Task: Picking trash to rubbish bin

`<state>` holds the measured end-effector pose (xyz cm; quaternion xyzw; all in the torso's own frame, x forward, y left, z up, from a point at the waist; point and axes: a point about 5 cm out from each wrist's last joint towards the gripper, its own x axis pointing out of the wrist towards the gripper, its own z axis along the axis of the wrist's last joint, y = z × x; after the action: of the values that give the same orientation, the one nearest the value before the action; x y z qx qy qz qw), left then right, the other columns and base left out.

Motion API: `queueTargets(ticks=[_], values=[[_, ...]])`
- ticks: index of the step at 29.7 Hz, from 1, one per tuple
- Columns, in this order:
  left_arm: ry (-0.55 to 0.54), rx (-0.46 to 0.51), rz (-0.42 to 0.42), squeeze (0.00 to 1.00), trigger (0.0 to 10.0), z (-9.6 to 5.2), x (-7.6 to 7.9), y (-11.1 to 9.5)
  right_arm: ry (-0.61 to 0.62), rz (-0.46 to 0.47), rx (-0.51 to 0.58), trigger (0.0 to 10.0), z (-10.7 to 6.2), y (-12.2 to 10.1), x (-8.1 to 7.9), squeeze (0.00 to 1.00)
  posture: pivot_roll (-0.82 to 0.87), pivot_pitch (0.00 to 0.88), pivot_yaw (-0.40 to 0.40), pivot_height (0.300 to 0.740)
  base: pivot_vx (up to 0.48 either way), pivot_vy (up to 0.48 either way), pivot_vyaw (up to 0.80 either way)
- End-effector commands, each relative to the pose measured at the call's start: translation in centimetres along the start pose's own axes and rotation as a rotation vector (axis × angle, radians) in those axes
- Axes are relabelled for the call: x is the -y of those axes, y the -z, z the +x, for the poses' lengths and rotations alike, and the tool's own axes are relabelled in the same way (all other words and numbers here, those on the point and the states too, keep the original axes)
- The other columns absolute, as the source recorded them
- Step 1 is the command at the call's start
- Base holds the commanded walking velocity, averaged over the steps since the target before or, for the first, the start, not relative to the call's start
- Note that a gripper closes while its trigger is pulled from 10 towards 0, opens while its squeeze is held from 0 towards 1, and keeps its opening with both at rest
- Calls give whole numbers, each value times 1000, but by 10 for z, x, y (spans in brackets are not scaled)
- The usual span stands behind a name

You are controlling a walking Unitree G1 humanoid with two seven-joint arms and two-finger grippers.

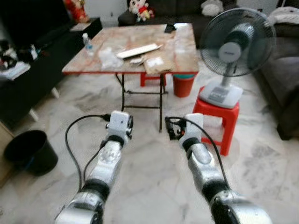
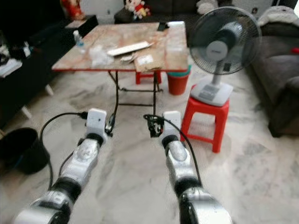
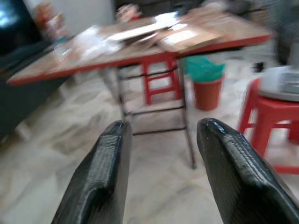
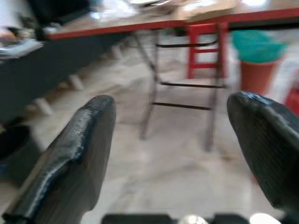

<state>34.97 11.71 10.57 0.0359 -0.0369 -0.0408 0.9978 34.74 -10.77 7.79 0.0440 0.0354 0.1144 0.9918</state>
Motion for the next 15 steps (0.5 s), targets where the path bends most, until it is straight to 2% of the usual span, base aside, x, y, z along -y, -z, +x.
queueTargets(ticks=[1,5,12,15], values=[[-23,26,-18,0,10000,2,-5,-7,-9,5,3,10000,0,-1,0,0,6,0,101,740,0,0,0],[-38,43,-33,0,10000,2,-8,-10,-21,22,5,10000,1,-2,-1,0,-4,0,102,740,64,0,0],[-53,43,-25,0,10000,4,-18,-12,-19,39,55,10000,5,-12,-4,0,-11,0,109,740,335,0,0],[-67,54,-25,0,10000,6,-22,-15,-34,17,85,10000,7,-19,-7,0,-8,0,106,740,327,0,0]])
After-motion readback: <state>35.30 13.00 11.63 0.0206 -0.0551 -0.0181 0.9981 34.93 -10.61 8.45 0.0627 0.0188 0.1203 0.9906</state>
